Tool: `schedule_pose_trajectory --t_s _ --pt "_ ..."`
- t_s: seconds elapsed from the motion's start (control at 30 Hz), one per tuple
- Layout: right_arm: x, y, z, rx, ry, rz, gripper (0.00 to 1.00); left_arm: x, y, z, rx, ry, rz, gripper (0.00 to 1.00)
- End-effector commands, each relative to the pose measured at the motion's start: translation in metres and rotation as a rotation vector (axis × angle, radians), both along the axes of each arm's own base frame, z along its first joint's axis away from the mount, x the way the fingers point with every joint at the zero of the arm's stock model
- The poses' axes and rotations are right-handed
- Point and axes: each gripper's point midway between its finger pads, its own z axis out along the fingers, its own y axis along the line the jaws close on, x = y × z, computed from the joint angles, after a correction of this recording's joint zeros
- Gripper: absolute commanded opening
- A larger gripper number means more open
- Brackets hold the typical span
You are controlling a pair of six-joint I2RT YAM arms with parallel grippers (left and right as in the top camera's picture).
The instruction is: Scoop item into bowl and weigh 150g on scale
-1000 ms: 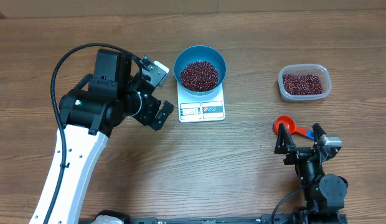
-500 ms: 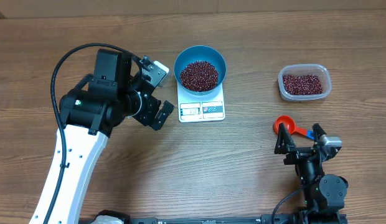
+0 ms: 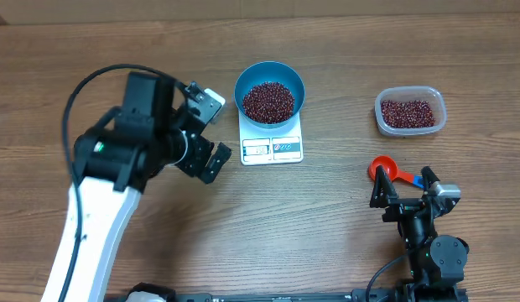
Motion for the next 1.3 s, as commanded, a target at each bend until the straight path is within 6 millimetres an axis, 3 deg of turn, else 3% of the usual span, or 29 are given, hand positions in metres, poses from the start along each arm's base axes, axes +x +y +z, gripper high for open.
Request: schedule_pose_trajectory --t_s 0.0,0.13,0.23,0.43,0.63,0.97,1.27 --pt "0.000 -0.002 0.001 -0.004 -0.014 -0.010 1.00 -0.023 0.005 0.042 -0.042 -0.152 0.001 1.00" --pt "0.000 -0.001 0.002 -0.004 -0.014 -0.010 1.00 -0.043 0.013 0.055 -0.089 -0.244 0.037 1.00" --pt "0.000 -0.001 0.002 -0.004 -0.014 -0.010 1.00 -0.052 0.027 0.052 -0.151 -0.318 0.133 1.00" --pt "0.000 -0.001 0.001 -0.004 -0.014 -0.010 1.00 -0.065 0.052 0.029 -0.282 -0.488 0.294 1.00" --pt "0.000 -0.001 0.002 -0.004 -0.014 -0.010 1.00 -0.074 0.071 -0.008 -0.382 -0.622 0.427 1.00" --pt "0.000 -0.001 0.001 -0.004 -0.014 -0.010 1.00 -0.059 0.084 -0.041 -0.420 -0.848 0.463 1.00" --pt "0.000 -0.001 0.001 -0.004 -0.014 -0.010 1.00 -0.045 0.104 -0.068 -0.417 -0.889 0.584 1.00"
